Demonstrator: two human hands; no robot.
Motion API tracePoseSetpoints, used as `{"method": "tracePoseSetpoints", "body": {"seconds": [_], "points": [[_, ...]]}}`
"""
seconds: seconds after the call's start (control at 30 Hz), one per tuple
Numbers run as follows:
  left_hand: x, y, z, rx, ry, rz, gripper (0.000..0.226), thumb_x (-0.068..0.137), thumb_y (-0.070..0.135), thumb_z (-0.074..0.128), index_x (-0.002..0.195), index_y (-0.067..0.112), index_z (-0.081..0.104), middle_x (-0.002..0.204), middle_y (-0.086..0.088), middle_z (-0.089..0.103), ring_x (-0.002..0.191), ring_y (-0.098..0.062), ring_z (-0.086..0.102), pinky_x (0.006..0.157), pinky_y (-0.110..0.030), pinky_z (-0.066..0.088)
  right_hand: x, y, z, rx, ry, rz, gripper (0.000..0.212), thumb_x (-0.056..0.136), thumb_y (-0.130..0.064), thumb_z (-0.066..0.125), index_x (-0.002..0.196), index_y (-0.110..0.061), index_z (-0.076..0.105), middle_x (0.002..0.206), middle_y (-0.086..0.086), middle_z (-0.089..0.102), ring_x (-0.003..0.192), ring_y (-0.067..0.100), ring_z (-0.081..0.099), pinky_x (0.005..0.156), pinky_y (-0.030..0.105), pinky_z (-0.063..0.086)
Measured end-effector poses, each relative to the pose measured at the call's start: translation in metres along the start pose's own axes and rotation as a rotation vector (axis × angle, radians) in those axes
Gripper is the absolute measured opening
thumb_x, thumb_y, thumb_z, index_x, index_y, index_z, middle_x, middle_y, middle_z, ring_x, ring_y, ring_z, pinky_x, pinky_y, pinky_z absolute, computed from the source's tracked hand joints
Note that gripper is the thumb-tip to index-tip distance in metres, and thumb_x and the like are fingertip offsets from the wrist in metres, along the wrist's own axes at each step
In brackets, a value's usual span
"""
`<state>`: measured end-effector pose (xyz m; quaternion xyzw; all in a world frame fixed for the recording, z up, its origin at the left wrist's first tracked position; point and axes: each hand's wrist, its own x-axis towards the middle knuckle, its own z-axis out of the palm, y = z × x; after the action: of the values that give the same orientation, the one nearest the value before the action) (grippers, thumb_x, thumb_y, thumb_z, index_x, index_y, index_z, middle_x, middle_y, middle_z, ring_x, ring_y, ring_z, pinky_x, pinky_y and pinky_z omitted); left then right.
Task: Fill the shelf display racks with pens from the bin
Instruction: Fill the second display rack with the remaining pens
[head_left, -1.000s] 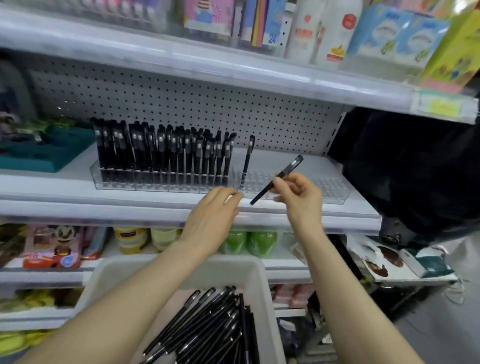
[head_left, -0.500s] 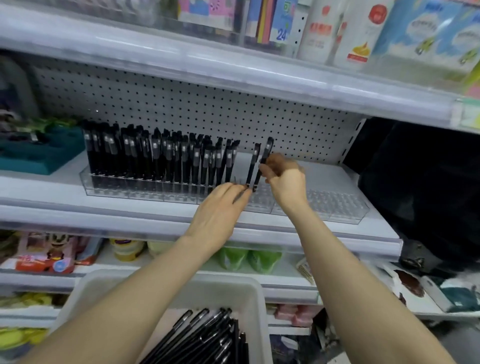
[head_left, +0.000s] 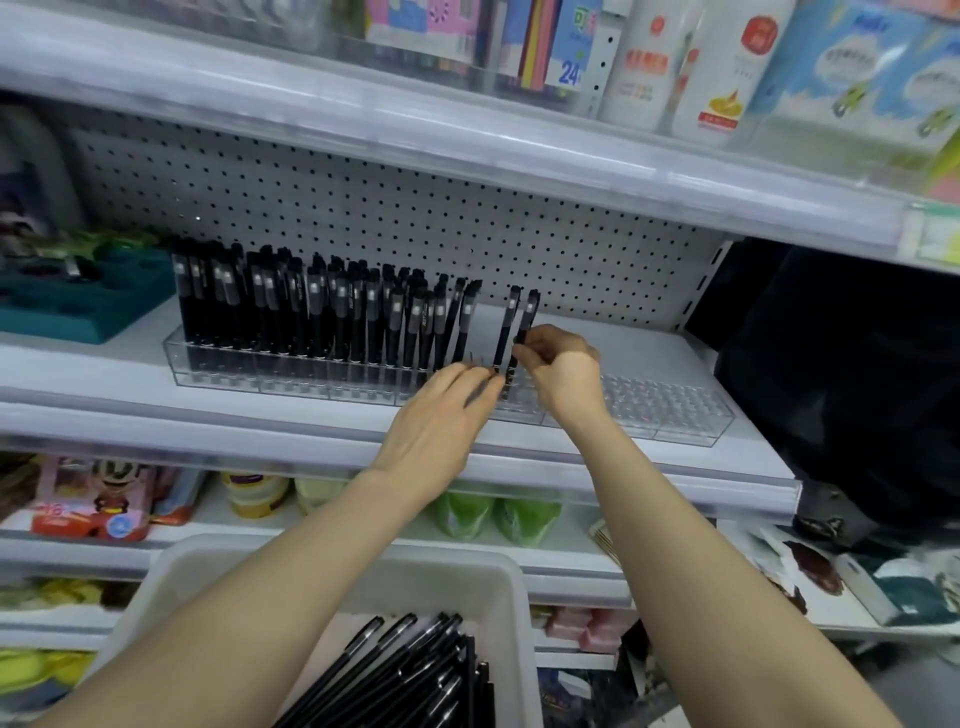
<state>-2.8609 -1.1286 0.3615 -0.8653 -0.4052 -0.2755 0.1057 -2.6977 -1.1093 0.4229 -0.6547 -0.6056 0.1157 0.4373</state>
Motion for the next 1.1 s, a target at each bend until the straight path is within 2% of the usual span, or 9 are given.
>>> {"method": "tracePoseSetpoints", "body": {"seconds": [0.1,0.2,0.3,0.43,0.53,0.67,0.83,0.97,1.1], "points": [[-0.013,0.001,-0.012,-0.036,0.059,-0.018,0.054,0.091,0.014,0.064,0.141,0.007,0.047,0.141,-0.010,0.048,0.133,-0.028,0.040,0.106,-0.038,0.042,-0.010,-0.002,-0.004,-0.048,0.016,0.001,0.034,0.090,-0.015,0.067,0.123,-0.009,0.063,0.099,0.006,0.070,0.089,0.019,0.063,0.086,0.026,0.049],[-0.038,-0.001,-0.027,-0.103,0.122,-0.064,0.044,0.091,0.016,0.063,0.133,0.009,0.056,0.131,-0.008,0.055,0.126,-0.026,0.045,0.094,-0.038,0.049,-0.031,-0.003,-0.004,-0.042,0.115,0.005,0.044,0.091,-0.013,0.065,0.134,-0.013,0.055,0.107,0.002,0.065,0.095,0.014,0.059,0.083,0.019,0.043],[-0.070,-0.007,-0.035,-0.147,0.121,-0.111,0.031,0.091,0.016,0.063,0.122,0.011,0.063,0.119,-0.007,0.059,0.113,-0.025,0.051,0.081,-0.040,0.053,-0.068,-0.007,0.003,0.036,0.225,-0.031,0.037,0.092,-0.009,0.062,0.129,-0.014,0.058,0.106,-0.001,0.064,0.095,0.013,0.059,0.086,0.023,0.047],[-0.120,-0.024,-0.031,-0.128,0.067,-0.145,0.023,0.092,0.021,0.061,0.112,0.012,0.068,0.107,-0.005,0.061,0.099,-0.025,0.054,0.080,-0.038,0.051,-0.130,-0.018,0.028,0.087,0.244,-0.071,0.021,0.091,-0.007,0.061,0.109,-0.016,0.068,0.096,-0.004,0.068,0.082,0.009,0.060,0.080,0.024,0.050],[-0.159,-0.035,-0.020,-0.113,0.011,-0.189,0.031,0.093,0.032,0.050,0.110,0.014,0.068,0.103,-0.006,0.061,0.093,-0.028,0.055,0.079,-0.037,0.048,-0.175,-0.021,0.054,0.068,0.112,-0.087,0.011,0.089,-0.012,0.065,0.096,-0.018,0.070,0.088,-0.006,0.070,0.076,0.006,0.062,0.074,0.020,0.049],[-0.196,-0.045,-0.002,-0.084,-0.078,-0.198,0.040,0.094,0.035,0.043,0.128,0.019,0.058,0.108,-0.006,0.057,0.099,-0.030,0.051,0.090,-0.039,0.040,-0.222,-0.009,0.091,0.042,-0.177,0.010,0.009,0.086,-0.014,0.067,0.090,-0.021,0.072,0.077,-0.011,0.069,0.068,-0.002,0.058,0.067,0.014,0.045],[-0.201,-0.040,0.005,-0.075,-0.023,-0.218,0.039,0.095,0.027,0.044,0.132,0.025,0.055,0.108,-0.007,0.055,0.102,-0.031,0.046,0.095,-0.040,0.035,-0.245,0.025,0.114,-0.304,-0.472,0.019,0.023,0.089,-0.019,0.062,0.106,-0.031,0.072,0.104,-0.010,0.073,0.096,0.015,0.067,0.085,0.038,0.054],[-0.199,-0.038,0.010,-0.067,0.004,-0.231,0.037,0.095,0.023,0.048,0.131,0.026,0.058,0.107,-0.008,0.056,0.102,-0.031,0.046,0.097,-0.039,0.032,-0.243,0.026,0.113,-0.408,-0.589,-0.057,0.033,0.090,-0.019,0.061,0.118,-0.035,0.067,0.115,-0.007,0.071,0.108,0.023,0.063,0.090,0.039,0.051],[-0.198,-0.041,0.012,-0.061,0.019,-0.226,0.037,0.094,0.020,0.053,0.129,0.026,0.059,0.107,-0.007,0.056,0.101,-0.030,0.045,0.096,-0.039,0.033,-0.239,0.022,0.116,-0.432,-0.699,-0.143,0.028,0.094,-0.028,0.057,0.121,-0.031,0.066,0.118,-0.001,0.064,0.112,0.024,0.055,0.088,0.040,0.048]]}}
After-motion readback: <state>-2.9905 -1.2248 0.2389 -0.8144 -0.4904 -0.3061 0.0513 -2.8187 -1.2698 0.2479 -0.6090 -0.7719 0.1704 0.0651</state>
